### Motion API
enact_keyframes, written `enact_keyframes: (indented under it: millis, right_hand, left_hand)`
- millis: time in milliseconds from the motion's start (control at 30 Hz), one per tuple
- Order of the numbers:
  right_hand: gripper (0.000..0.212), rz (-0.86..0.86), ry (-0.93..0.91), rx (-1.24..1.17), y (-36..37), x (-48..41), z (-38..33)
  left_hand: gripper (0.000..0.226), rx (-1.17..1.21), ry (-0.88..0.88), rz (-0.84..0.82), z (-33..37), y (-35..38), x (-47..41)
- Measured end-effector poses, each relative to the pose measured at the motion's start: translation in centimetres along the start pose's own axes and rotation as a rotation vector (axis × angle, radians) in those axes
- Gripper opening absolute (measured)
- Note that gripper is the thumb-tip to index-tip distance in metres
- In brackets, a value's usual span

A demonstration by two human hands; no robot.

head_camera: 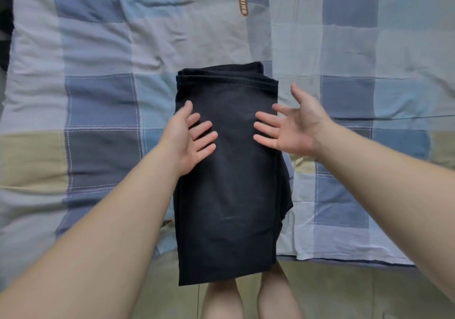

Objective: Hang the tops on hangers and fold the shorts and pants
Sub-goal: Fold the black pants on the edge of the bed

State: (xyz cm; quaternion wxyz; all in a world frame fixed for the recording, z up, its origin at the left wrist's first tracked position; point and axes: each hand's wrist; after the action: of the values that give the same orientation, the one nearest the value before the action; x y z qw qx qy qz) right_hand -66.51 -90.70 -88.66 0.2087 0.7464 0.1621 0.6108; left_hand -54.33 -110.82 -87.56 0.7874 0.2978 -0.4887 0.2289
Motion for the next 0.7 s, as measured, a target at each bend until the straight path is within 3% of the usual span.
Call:
enact_keyframes:
  millis: [433,633,700]
  right_hand:
    - [0.057,0.130,0.133,-0.029,-9.1,6.3,14.3]
    - [0.035,0.336,0.263,0.183,-12.3,8.4,20.3]
    - [0.040,0.363,0.300,0.289,-13.1,8.3,21.9]
  left_hand:
    - [0.027,-0.238,-0.047,0.244,-17.1,-5.4,9.0]
    - [0.013,-0.323,-0.069,0.492,-23.0,-9.1,10.4]
    - [0.017,-0.379,-0.074,0.594,-24.4,-10.5,10.1]
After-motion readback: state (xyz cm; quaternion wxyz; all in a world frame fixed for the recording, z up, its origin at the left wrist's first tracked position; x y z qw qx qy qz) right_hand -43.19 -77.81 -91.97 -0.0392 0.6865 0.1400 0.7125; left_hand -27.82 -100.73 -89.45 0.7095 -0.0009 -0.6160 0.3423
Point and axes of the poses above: each hand's wrist, its own x-axis away from the middle knuckle, its own y-axis out of the palm, z = x × y, and after that the axes turned 8 degrees about -z, right-handed
